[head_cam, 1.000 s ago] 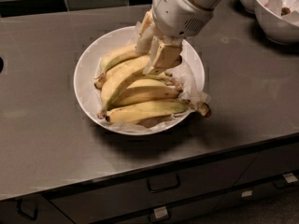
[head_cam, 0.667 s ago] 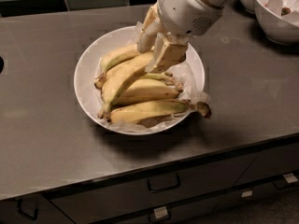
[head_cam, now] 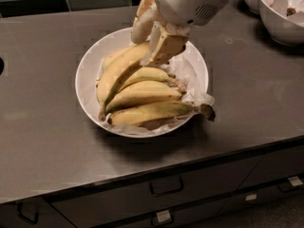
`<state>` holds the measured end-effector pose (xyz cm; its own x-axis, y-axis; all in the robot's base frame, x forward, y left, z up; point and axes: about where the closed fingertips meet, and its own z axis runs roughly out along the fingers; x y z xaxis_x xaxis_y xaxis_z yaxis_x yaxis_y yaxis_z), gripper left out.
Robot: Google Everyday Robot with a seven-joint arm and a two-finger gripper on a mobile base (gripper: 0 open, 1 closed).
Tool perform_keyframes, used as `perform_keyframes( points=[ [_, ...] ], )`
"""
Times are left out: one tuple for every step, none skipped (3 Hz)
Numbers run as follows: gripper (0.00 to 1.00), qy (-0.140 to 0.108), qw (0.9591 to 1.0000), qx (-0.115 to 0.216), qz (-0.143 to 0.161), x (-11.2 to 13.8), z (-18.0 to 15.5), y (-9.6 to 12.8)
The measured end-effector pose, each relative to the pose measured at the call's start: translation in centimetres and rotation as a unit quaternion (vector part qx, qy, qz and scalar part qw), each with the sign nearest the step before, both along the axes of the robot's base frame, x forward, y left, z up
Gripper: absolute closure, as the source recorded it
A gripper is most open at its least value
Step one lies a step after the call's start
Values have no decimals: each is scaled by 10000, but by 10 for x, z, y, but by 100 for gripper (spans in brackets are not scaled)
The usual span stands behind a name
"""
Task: Pick banana from white bowl
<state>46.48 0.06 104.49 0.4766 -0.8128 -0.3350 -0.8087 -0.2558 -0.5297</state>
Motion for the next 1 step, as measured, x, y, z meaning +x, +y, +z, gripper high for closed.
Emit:
perform_keyframes(
  points=[
    [100, -159, 9998, -78, -54, -8, 13, 3]
  ],
)
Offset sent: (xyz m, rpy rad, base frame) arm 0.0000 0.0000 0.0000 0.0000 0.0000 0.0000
